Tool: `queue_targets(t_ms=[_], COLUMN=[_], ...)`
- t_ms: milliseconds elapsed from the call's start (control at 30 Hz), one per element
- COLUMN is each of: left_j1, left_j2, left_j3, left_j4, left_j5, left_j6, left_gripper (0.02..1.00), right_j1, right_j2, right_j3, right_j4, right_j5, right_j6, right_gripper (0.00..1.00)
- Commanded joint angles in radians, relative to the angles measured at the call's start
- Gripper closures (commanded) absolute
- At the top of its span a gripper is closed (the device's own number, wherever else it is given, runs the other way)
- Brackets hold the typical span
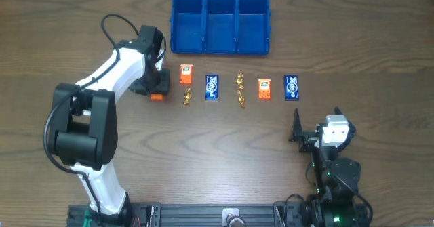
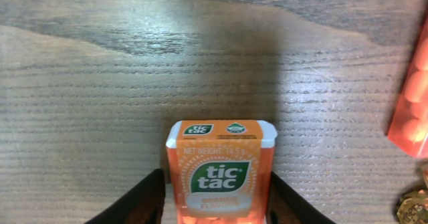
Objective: Sort Candies Into Trays
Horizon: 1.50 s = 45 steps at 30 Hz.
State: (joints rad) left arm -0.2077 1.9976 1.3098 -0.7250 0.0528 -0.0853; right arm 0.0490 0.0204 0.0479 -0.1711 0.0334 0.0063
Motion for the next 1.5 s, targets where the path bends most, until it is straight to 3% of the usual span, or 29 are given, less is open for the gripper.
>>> queue_targets(t_ms=[33, 400, 567, 700, 1067, 1500], left_j1=[-0.003, -0.013, -0.045, -0.097, -0.133, -0.133], left_j2=[0.022, 0.005, -0.04, -0.047, 0.177, 0.346], left_j3=[0.015, 0.049, 0.195, 0.408, 0.851, 0.901], left_j4=[0.002, 0.012, -0.077, -0.154, -0.136, -0.131], left_j5=[0.0, 0.026, 0.016, -0.045, -0.087, -0.101], left_j6=[-0.021, -0.071, -0.089, -0.129, -0.128, -0.12], left_gripper=[0.614, 0.724, 0.73, 0.728, 0.728, 0.726], right_j1=[-0.005, -0.005, -0.005, -0.005, -0.005, -0.005], right_j2=[0.0, 0.001, 0.001, 0.001, 0.001, 0.001], right_j3=[0.008, 0.008, 0.008, 0.008, 0.008, 0.008], right_j4=[-0.019, -0.019, -0.019, -0.019, -0.019, -0.019], right_j5=[0.01, 0.01, 0.01, 0.01, 0.01, 0.01], right_j6=[-0.011, -0.011, -0.011, -0.011, -0.011, -0.011], right_gripper=[0.001, 0.003, 0.001, 0.001, 0.003, 0.001])
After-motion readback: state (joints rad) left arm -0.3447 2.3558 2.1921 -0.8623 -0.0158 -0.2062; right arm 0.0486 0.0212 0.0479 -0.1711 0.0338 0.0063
